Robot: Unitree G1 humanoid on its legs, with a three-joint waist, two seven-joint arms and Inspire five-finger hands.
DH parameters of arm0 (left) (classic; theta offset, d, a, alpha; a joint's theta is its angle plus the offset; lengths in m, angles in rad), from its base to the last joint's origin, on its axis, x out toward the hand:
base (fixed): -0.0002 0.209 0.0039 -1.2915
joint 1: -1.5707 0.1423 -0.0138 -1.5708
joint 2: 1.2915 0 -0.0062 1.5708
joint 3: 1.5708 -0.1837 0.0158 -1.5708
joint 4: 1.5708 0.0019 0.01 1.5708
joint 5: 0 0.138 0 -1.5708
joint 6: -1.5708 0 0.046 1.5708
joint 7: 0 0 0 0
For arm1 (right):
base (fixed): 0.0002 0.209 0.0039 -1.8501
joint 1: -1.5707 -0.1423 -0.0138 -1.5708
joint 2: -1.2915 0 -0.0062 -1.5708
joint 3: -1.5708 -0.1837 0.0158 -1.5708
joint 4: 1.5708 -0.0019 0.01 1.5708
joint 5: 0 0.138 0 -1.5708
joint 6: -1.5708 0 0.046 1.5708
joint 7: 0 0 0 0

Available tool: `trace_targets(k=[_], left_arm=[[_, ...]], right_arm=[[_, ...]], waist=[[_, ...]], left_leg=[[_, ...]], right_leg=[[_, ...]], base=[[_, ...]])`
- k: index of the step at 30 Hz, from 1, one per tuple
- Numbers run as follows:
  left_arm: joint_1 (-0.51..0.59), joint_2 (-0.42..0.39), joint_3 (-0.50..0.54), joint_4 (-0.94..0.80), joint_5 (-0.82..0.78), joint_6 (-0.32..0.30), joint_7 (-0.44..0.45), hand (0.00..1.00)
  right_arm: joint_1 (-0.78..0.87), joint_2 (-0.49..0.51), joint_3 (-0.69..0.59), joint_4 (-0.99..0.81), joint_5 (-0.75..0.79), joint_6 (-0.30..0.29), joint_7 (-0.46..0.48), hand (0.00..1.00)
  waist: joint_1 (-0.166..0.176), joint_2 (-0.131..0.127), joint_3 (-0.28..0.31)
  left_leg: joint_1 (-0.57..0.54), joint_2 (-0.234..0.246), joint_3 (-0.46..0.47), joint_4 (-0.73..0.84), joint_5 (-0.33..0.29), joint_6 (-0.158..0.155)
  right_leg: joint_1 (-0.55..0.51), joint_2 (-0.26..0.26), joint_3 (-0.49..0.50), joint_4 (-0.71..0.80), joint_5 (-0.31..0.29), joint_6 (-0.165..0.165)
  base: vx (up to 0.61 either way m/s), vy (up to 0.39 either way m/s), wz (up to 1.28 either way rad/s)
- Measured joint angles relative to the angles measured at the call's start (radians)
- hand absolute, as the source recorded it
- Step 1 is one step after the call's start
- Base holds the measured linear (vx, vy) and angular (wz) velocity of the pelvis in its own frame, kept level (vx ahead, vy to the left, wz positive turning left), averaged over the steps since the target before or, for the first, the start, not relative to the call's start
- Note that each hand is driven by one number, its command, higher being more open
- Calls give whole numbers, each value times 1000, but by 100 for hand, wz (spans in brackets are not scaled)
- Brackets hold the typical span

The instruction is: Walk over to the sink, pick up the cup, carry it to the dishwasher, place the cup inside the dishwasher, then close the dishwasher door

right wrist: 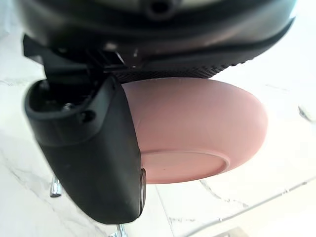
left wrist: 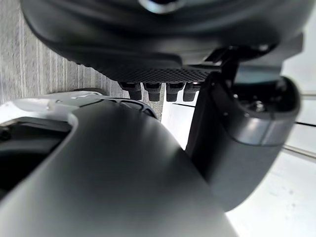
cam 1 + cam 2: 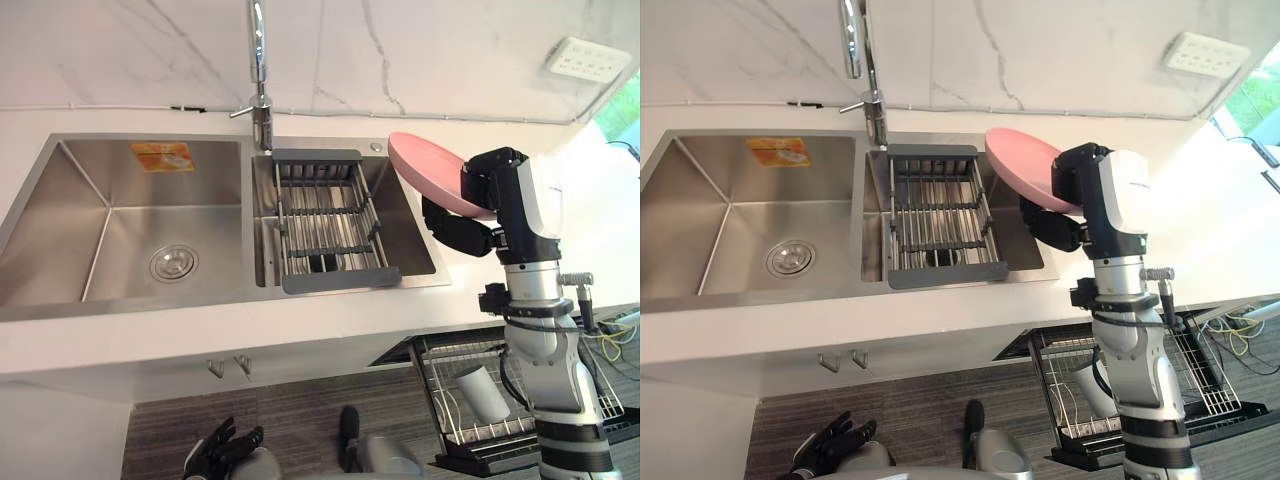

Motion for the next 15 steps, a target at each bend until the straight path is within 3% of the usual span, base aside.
trace_targets(k=[4,15], left_arm=[[6,-6,-3,23,1,2,0,100],[13,-6,-13,38,18,19,-7,100]], right_arm=[[40,33,-7,-37,0,-42,-12,0],[145,85,-19,-43,-4,-43,-23,0]], waist=[[-20,10,-21],[-39,16,-27]], left_leg=[[35,-12,33,-40,9,-4],[139,-60,140,-78,4,8]], right_leg=[[5,1,30,-13,6,7],[-10,10,150,41,17,19]], base=[[35,23,-22],[-13,38,-34]])
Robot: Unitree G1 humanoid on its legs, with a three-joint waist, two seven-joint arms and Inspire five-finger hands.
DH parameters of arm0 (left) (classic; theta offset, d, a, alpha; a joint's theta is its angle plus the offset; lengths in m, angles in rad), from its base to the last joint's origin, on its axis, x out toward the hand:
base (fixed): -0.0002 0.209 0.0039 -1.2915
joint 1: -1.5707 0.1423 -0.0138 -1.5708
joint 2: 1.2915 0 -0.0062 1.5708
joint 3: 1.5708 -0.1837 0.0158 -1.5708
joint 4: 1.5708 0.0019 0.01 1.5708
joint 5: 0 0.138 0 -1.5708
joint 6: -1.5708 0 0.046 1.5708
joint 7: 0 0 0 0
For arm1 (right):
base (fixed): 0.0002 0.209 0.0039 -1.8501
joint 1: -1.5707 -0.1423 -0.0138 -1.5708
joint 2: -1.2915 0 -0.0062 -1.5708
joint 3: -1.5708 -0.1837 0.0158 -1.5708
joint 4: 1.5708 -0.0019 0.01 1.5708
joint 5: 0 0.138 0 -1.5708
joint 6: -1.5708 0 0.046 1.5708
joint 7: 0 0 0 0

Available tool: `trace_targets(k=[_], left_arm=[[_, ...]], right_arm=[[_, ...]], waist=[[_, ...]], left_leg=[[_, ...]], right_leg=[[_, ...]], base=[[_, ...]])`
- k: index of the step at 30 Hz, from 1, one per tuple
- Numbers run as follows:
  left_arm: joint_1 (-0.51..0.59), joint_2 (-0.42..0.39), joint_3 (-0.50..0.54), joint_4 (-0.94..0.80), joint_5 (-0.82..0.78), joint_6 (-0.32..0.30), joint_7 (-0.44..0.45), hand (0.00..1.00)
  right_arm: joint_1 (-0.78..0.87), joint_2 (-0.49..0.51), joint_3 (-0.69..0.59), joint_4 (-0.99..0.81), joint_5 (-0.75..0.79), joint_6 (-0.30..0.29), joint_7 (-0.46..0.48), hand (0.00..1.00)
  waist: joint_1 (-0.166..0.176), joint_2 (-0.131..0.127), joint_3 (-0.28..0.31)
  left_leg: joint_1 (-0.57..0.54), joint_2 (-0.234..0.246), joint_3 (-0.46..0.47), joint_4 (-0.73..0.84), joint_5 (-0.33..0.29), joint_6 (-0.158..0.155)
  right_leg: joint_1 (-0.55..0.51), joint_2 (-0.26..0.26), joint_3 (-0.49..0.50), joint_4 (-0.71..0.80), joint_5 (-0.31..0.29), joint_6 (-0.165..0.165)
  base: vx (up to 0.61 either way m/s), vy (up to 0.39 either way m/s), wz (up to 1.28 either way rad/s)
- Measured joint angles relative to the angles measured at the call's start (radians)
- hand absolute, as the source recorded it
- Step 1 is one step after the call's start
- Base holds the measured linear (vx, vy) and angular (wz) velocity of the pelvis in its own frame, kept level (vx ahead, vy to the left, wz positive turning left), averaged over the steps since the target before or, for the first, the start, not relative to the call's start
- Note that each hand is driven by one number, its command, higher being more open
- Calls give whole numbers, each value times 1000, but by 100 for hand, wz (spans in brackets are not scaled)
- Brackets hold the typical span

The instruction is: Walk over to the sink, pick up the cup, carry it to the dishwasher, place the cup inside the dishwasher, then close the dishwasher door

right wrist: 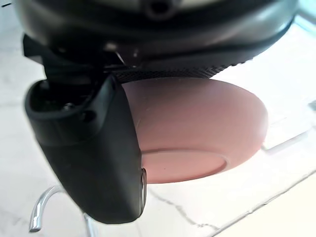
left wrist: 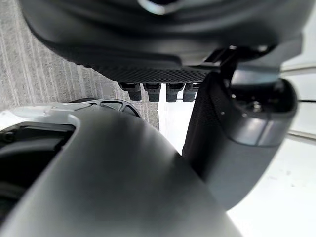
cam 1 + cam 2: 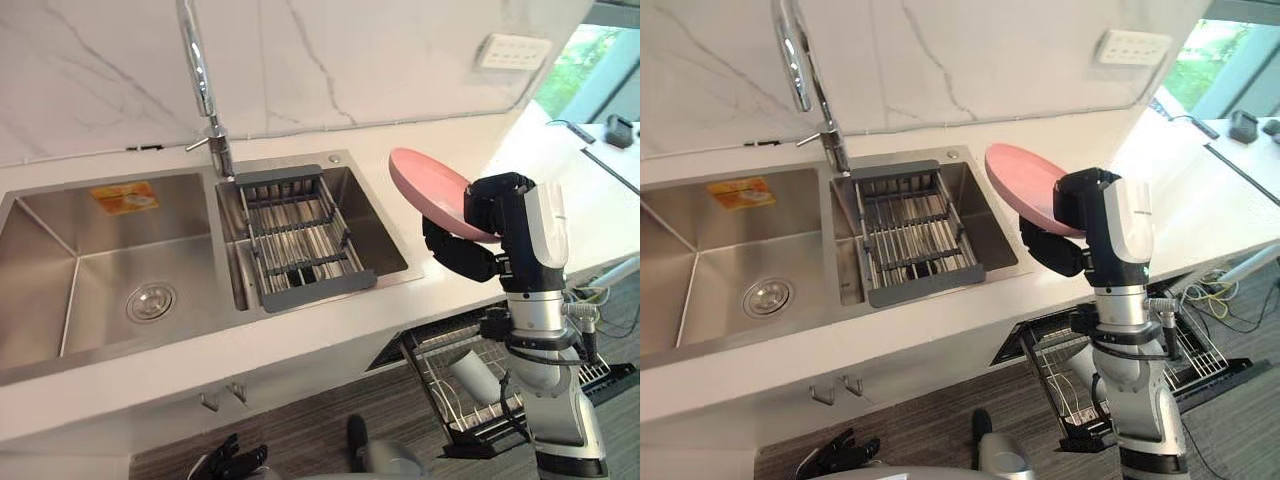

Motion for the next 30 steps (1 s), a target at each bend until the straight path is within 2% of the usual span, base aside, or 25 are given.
trace_targets(k=[3,4,5,8,10,11,12,14,17,23,30], left_arm=[[0,3,0,0,0,10,-4,100],[1,1,3,2,0,11,-3,100],[0,0,5,7,-1,11,-3,100],[-6,5,-7,21,-2,16,4,100],[-9,11,-21,20,-6,20,11,100],[-12,18,-38,20,-13,22,13,100],[-16,23,-46,21,-19,24,13,100],[-30,16,-51,22,-21,41,27,100],[-30,18,-69,25,-14,39,32,100],[-31,15,-70,34,1,31,34,100],[-32,13,-68,34,40,20,38,100]], right_arm=[[40,22,-15,-8,-10,-6,-16,0],[50,27,-20,-9,-17,-15,-27,0],[56,25,-21,-11,-17,-22,-42,0],[62,22,-23,-12,-17,-50,-113,0],[62,18,-22,-12,-15,-65,-144,0],[62,18,-20,-12,-15,-66,-151,0],[62,17,-19,-12,-15,-66,-152,0],[59,1,-14,-5,-16,-58,-150,0],[70,-6,-16,1,-15,-42,-146,0],[80,-9,-19,1,-16,-15,-109,0],[107,-1,-20,48,-18,-10,-106,0]], waist=[[-8,-7,4],[-8,-1,6],[-13,0,11],[-38,2,10],[-39,-3,7],[-40,-5,6],[-40,-9,5],[-21,5,-2],[-21,15,-12],[-24,19,-19],[-21,21,-19]], left_leg=[[-3,-11,57,14,-11,20],[-11,3,109,12,-14,40],[-10,4,145,10,-11,46],[-4,16,216,9,-10,48],[3,26,255,17,-11,46],[-1,34,261,32,-15,39],[-5,38,259,48,-19,32],[-25,67,199,67,-17,18],[-34,100,196,58,-10,3],[-33,71,209,-11,41,-2],[-42,33,146,-61,72,6]], right_leg=[[-35,1,2,13,34,-7],[-49,0,-27,5,48,-40],[-84,-20,-136,128,-40,-75],[-112,-81,-301,378,-205,-90],[-105,-126,-358,473,-266,-88],[-98,-126,-365,459,-275,-80],[-92,-118,-375,440,-278,-79],[-12,-38,-361,242,-269,-85],[32,33,-348,100,-194,-102],[29,41,-321,28,-138,-103],[34,28,-321,-24,-96,-95]], base=[[-153,28,-70],[-210,-1,-98],[-205,-7,-99],[-101,-2,-77],[25,-50,-63],[62,-97,-44],[78,-117,-39],[62,-171,-55],[-23,-109,-33],[-43,-6,-14],[-68,43,2]])
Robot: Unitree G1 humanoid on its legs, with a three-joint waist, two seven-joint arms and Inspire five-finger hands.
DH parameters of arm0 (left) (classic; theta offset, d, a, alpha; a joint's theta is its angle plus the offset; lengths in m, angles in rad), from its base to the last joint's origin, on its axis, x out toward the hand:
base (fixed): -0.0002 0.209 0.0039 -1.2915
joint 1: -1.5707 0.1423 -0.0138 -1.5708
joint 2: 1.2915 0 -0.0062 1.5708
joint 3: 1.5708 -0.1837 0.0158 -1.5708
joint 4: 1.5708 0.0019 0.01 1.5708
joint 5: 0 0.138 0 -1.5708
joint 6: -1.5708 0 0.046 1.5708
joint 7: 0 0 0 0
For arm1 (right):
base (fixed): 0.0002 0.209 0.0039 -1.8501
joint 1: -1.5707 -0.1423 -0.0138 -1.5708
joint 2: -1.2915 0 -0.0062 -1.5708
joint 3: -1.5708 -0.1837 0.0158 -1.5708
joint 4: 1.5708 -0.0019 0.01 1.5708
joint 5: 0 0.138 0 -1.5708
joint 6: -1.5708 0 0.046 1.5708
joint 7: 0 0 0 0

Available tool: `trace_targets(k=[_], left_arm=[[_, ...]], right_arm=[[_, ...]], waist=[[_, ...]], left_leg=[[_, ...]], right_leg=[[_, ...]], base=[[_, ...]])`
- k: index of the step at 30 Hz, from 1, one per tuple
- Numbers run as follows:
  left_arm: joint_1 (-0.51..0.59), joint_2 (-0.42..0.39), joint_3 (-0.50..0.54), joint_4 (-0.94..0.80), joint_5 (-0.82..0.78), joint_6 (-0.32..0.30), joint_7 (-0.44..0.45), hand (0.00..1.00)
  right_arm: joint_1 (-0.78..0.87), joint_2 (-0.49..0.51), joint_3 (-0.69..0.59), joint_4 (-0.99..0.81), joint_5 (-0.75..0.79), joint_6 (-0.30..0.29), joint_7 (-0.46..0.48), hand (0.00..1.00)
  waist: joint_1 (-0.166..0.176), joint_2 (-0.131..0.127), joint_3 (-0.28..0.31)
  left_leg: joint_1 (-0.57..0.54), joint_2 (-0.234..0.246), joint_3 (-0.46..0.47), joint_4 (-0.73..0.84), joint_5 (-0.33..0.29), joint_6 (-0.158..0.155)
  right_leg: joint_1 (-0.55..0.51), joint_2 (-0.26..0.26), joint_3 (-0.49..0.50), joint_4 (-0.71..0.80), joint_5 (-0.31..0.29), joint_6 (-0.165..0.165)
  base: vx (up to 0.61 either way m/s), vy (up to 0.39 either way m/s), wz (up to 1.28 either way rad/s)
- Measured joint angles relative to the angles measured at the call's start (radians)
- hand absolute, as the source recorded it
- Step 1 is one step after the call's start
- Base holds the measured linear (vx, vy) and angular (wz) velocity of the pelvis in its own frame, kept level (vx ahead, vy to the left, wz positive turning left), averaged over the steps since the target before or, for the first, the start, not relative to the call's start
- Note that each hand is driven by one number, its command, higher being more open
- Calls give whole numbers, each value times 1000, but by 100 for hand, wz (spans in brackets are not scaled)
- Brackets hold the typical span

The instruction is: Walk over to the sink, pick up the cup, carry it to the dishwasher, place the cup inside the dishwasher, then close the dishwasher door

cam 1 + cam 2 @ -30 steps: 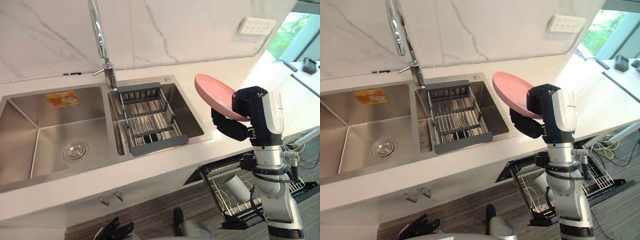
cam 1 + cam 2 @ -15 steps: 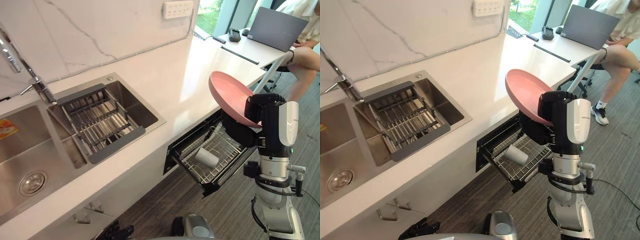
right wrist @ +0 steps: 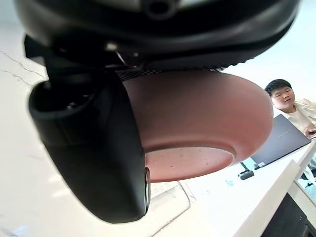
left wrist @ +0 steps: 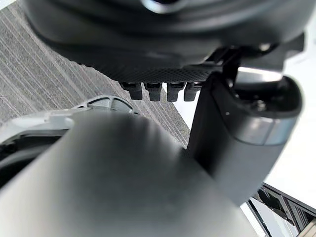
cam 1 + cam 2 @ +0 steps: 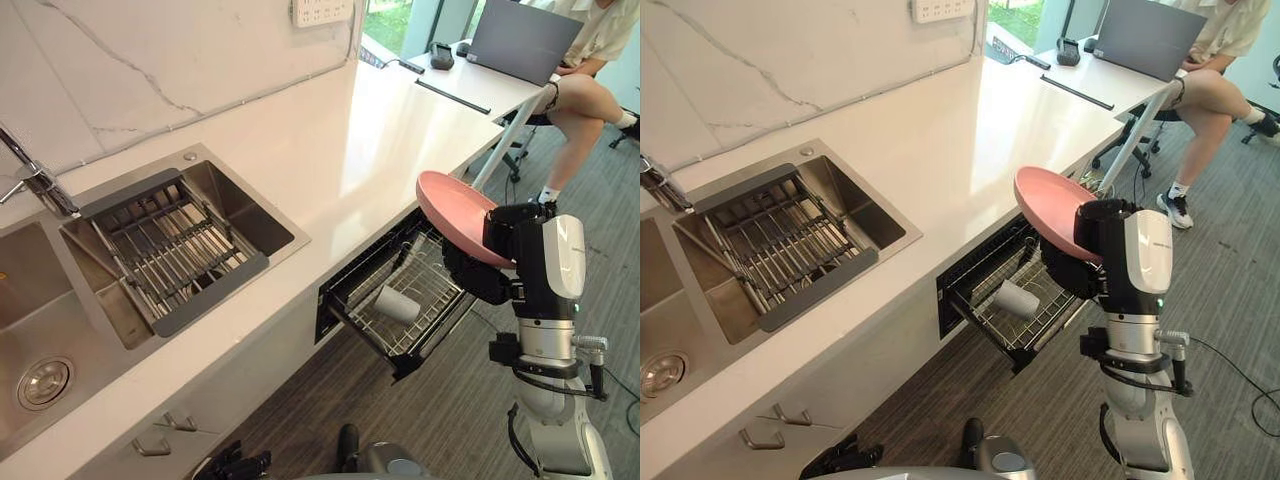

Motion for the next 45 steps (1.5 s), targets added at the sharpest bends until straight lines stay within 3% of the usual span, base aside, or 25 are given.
trace_targets(k=[6,11,18,22,32,42,45], left_arm=[[-6,-2,0,0,3,11,-2,100],[-39,-11,0,-11,2,12,-3,100],[-164,-4,0,-64,-25,-4,9,100],[-219,-13,-1,-99,-52,-17,12,100],[-254,-19,1,-210,-102,-27,38,100],[-253,-9,2,-245,-140,-27,38,100],[-253,-13,2,-265,-141,-34,36,100]], right_arm=[[-8,14,-1,141,-22,53,-47,0],[-119,-4,-2,273,-22,111,-118,0],[-412,-102,0,469,-21,183,-217,0],[-523,-148,2,534,4,193,-225,0],[-715,-205,114,551,93,235,-236,0],[-905,-264,163,695,151,333,-225,0],[-959,-287,164,774,182,367,-210,0]], waist=[[3,9,4],[8,38,28],[13,72,204],[21,78,266],[84,90,274],[99,91,276],[118,92,276]], left_leg=[[-34,-16,-36,-5,9,14],[-126,-26,-51,37,12,19],[-362,0,-93,255,-46,68],[-483,29,-97,382,-88,85],[-722,99,-144,595,-147,90],[-792,123,-149,621,-143,86],[-813,127,-151,618,-137,81]], right_leg=[[-17,-21,-28,0,8,3],[-103,-48,-33,32,20,4],[-319,-101,-42,203,2,-7],[-441,-124,-36,313,-22,-15],[-669,-156,-62,513,-104,-52],[-723,-162,-104,518,-108,-63],[-742,-162,-113,516,-102,-75]], base=[[-86,47,15],[-101,55,7],[-160,-7,11],[-148,-8,1],[-37,-23,7],[-40,-12,-1],[0,0,0]])
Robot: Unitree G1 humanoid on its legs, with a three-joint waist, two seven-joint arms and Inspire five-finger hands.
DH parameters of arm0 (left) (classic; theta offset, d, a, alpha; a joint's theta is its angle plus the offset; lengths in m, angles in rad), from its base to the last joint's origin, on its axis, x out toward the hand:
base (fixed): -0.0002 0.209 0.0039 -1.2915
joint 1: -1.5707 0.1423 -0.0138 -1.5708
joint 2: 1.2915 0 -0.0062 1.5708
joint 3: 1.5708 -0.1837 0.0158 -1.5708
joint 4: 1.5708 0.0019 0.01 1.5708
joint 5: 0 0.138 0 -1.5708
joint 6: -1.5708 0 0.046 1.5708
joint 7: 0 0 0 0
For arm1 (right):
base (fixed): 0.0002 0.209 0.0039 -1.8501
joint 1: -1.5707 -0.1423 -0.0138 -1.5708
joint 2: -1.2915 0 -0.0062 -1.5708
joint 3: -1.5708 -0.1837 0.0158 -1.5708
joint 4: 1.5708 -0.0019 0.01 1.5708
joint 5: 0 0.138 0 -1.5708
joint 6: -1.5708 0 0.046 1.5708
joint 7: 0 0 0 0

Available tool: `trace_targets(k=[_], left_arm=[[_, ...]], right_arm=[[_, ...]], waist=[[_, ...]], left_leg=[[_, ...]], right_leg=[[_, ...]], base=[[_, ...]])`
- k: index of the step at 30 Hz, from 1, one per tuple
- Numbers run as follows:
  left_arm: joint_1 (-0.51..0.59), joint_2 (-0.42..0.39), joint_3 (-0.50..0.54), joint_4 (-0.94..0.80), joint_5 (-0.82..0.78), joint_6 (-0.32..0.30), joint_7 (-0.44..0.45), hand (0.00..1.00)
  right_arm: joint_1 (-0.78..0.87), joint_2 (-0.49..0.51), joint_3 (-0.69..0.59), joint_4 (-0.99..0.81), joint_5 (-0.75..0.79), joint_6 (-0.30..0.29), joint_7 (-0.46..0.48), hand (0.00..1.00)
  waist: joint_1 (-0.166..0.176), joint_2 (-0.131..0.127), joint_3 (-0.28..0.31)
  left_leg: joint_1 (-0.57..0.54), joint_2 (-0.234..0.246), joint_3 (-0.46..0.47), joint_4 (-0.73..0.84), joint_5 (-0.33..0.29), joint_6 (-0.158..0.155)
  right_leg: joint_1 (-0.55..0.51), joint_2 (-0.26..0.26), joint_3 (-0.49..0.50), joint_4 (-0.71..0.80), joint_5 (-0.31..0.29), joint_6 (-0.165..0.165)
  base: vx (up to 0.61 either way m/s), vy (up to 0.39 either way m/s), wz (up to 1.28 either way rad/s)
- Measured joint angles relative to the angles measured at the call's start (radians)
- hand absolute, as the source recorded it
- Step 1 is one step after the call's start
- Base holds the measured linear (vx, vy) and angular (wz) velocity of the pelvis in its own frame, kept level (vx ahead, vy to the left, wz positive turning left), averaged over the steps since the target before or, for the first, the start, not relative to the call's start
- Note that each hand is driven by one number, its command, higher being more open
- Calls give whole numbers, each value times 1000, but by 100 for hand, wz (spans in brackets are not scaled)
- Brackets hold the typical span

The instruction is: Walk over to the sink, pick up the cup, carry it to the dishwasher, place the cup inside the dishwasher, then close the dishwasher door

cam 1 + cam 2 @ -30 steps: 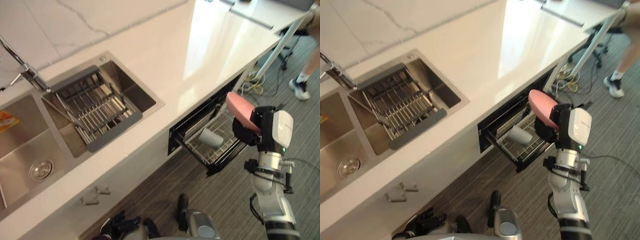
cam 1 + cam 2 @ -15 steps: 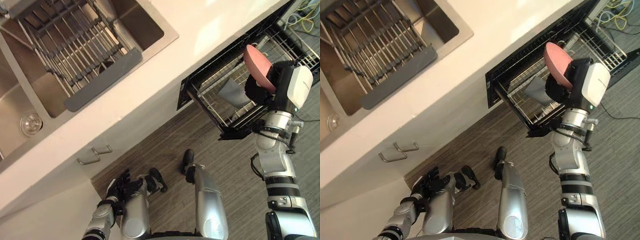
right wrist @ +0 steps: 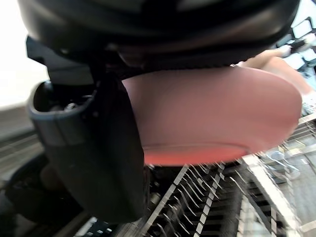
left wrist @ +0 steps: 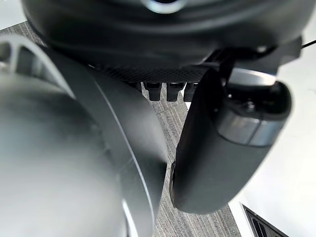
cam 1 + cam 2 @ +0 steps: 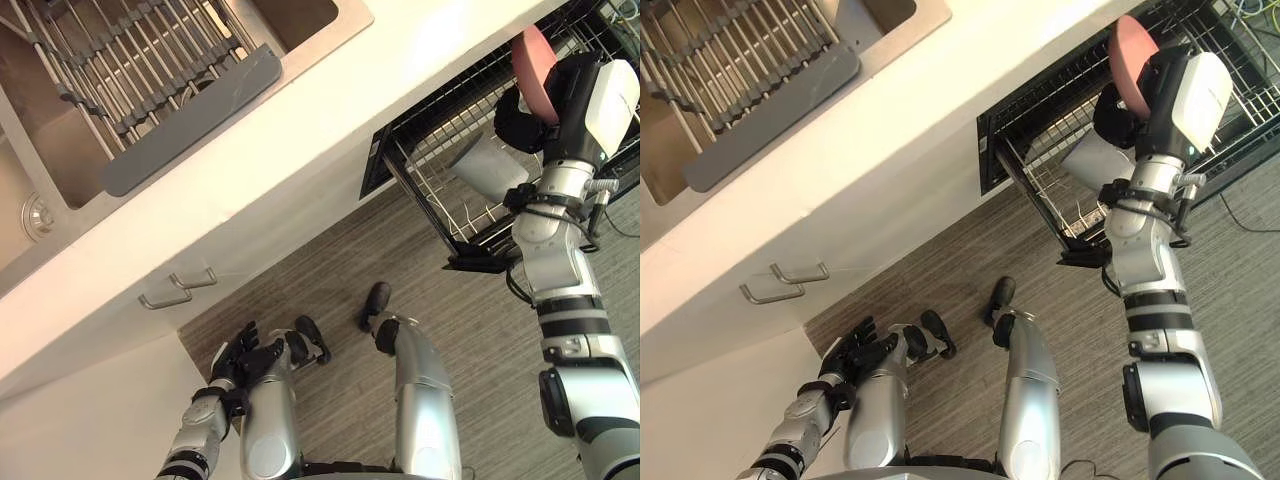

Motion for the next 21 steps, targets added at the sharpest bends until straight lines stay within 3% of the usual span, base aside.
trace_targets(k=[10,11,21], left_arm=[[0,-8,0,-22,0,-4,-2,100],[0,-9,-1,-25,0,-4,-4,100],[1,-17,-2,-39,1,-14,-12,100]], right_arm=[[-98,-59,55,136,36,39,77,0],[-111,-63,70,145,37,39,85,100],[-190,-63,128,256,117,57,187,100]], waist=[[14,2,1],[15,2,1],[30,2,1]], left_leg=[[-23,-20,-9,-24,12,-1],[-24,-24,-9,-29,15,0],[-32,-40,-13,-56,28,-2]], right_leg=[[-19,-22,-21,4,-1,-1],[-21,-25,-22,3,-1,-1],[-27,-35,-30,-6,0,-1]], base=[[-18,2,5],[-53,2,7],[-37,-9,4]])
